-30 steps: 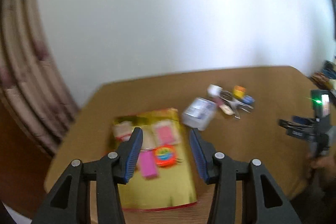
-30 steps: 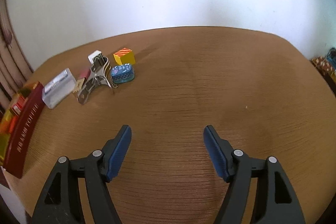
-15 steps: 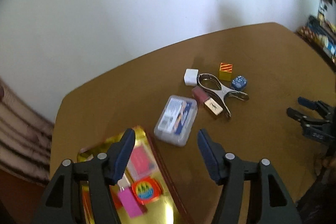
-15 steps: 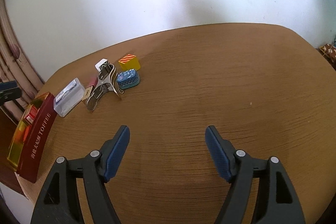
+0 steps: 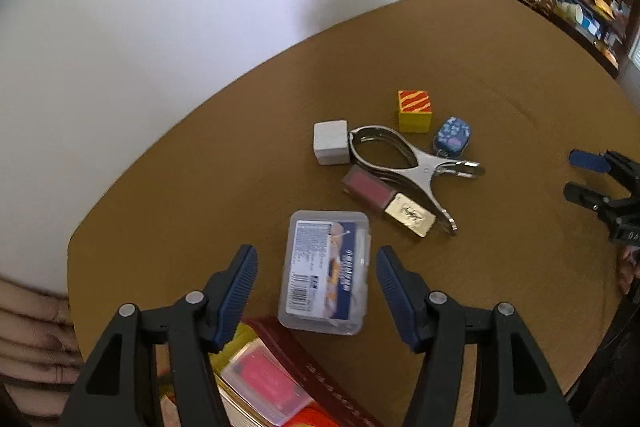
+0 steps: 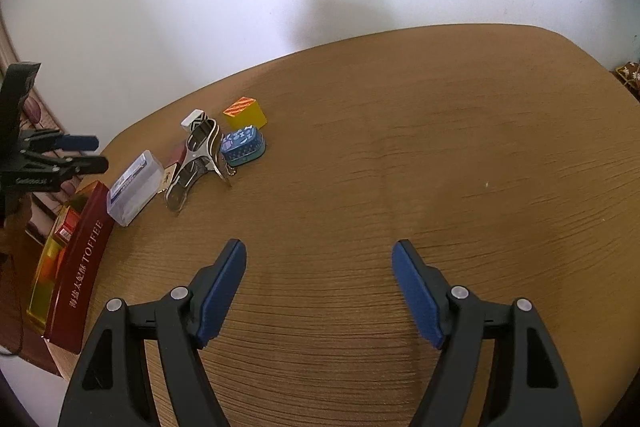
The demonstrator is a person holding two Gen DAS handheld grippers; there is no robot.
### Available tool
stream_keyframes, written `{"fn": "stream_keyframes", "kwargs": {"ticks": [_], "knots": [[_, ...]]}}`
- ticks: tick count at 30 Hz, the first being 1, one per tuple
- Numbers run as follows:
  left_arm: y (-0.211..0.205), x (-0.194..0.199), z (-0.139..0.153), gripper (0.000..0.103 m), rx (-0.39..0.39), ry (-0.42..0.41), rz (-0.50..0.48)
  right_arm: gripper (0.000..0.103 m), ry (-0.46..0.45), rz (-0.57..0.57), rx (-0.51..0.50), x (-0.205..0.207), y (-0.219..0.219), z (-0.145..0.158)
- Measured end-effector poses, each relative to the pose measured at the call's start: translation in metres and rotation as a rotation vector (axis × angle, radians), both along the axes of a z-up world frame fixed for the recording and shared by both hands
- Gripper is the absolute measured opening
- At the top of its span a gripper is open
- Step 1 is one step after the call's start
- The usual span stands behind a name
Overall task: Organize rigid objects
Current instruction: 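Move the left tool to the clear plastic case and grasp it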
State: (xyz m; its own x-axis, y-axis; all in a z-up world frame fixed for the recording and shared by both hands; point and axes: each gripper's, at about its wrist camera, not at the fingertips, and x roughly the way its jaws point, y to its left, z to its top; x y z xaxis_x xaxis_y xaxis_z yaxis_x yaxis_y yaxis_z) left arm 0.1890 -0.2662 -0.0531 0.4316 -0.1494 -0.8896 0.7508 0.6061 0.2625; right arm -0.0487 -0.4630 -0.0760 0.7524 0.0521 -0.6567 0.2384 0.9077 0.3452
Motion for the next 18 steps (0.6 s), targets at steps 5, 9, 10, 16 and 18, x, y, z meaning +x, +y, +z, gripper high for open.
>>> {"fn": "stream_keyframes", "kwargs": {"ticks": [5,9,10,16,18], "knots": [[0.003,0.021,-0.012,0.063,0.002,0.101,-0.015,0.073,0.006,-0.005,0.008,-0.001,-0.001,-0.001],[0.002,0.030,-0.017,0.063,-0.011,0.159,-0.027,0.075,0.018,-0.004,0.009,0.002,0.000,-0.003],[0.002,0.031,-0.020,0.063,-0.006,0.170,-0.032,0.076,0.019,-0.001,0.007,0.003,0.001,-0.003],[-0.002,0.038,-0.037,0.063,0.040,0.225,-0.065,0.078,0.023,0.003,0.007,0.003,0.002,-0.004],[-0.003,0.038,-0.041,0.063,0.034,0.248,-0.078,0.079,0.027,0.007,0.005,0.004,0.003,-0.004]]}}
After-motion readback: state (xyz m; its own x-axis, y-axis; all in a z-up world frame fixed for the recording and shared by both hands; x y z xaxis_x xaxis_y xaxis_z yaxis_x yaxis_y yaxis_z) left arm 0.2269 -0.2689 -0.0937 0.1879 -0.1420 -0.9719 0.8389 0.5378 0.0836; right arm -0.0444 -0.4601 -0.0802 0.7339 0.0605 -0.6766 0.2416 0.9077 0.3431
